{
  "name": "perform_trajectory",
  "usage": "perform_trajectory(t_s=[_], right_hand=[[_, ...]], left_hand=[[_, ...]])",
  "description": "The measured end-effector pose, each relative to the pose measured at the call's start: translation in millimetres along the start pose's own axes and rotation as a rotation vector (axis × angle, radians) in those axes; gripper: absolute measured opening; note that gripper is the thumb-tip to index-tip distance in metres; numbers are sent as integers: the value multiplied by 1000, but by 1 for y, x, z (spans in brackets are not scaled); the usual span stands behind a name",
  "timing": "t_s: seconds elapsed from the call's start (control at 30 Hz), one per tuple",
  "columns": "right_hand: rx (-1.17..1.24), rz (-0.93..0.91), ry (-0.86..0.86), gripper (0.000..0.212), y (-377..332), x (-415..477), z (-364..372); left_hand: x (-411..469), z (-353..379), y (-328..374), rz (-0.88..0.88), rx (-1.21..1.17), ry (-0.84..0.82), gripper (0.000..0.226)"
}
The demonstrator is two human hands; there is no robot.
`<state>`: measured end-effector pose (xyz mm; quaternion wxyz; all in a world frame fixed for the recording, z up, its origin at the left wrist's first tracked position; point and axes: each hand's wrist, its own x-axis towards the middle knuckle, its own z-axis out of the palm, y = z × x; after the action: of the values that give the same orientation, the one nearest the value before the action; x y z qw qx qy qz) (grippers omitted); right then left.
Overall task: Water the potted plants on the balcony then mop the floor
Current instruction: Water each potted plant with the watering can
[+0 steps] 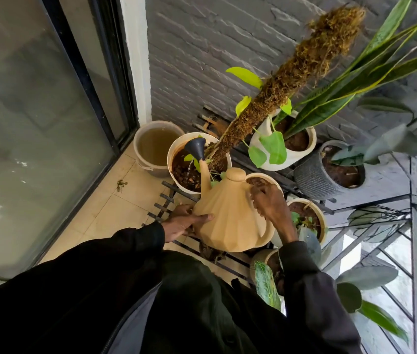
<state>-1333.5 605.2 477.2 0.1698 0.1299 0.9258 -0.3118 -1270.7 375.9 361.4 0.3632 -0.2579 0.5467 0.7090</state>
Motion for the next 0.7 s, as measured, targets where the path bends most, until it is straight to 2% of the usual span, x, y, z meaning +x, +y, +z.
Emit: perform_trajectory(t_s=[0.13,0.33,0.47,0.6,0.7], right_hand=[[121,27,149,52,27,-15,11],[278,-37,192,54,66,-27,11],[384,-113,187,50,88,-29,4],[461,-206,186,72,116,-33,-1],[489,-229,189,74,134,-34,-4]], left_hand=[[-4,15,-8,65,116,61,97],[0,36,-23,142,189,144,127],[-8,59,-28,190,216,225,127],[-17,84,-36,231,249,295,118],[-23,97,-41,257,275,339,116]])
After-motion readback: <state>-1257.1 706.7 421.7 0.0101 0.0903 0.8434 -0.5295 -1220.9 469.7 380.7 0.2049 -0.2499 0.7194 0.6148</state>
